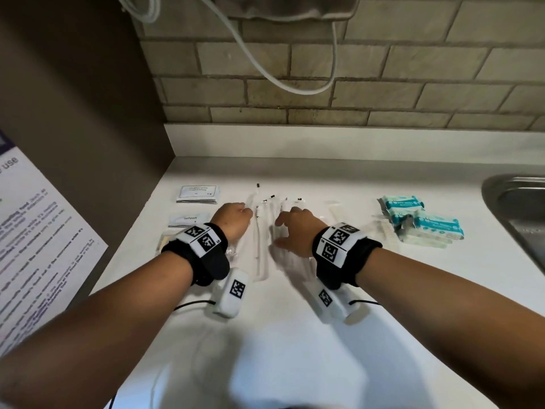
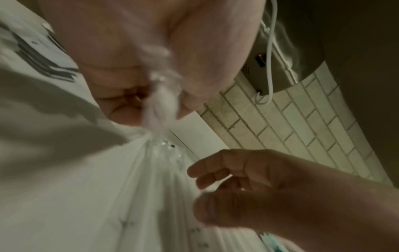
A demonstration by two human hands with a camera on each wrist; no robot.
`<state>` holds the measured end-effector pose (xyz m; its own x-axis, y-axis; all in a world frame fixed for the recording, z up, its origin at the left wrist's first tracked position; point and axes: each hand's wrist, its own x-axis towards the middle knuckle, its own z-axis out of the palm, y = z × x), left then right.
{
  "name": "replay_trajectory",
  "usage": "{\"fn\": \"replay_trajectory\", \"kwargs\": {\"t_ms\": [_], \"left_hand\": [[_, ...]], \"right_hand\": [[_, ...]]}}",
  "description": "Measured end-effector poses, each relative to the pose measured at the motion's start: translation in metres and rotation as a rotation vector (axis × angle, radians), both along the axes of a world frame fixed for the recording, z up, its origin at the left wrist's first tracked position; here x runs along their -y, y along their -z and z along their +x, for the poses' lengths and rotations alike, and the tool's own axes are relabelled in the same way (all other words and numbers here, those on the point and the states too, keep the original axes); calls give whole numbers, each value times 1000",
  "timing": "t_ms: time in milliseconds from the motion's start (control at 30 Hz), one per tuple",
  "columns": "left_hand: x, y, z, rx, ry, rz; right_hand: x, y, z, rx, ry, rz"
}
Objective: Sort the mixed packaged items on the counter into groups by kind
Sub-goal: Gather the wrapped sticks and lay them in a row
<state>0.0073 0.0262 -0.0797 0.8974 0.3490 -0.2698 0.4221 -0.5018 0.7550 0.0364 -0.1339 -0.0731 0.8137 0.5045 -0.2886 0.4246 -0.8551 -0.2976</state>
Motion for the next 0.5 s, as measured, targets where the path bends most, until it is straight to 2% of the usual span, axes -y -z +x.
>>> {"fn": "replay_trajectory", "kwargs": {"t_ms": [100,233,400,500], "left_hand": [[-10,8,4,-60,-72,50],[-12,7,4,-59,-38,149],[-10,10,1,-88,13,136],[-15,7,1,-69,26,253]], "right_hand": [[-4,6,-2,-13,-38,-47],[-3,7,0,-38,-23,-33],[-2,2,0,14,-25,-88],[-7,0,-2,62,-13,-43]]}}
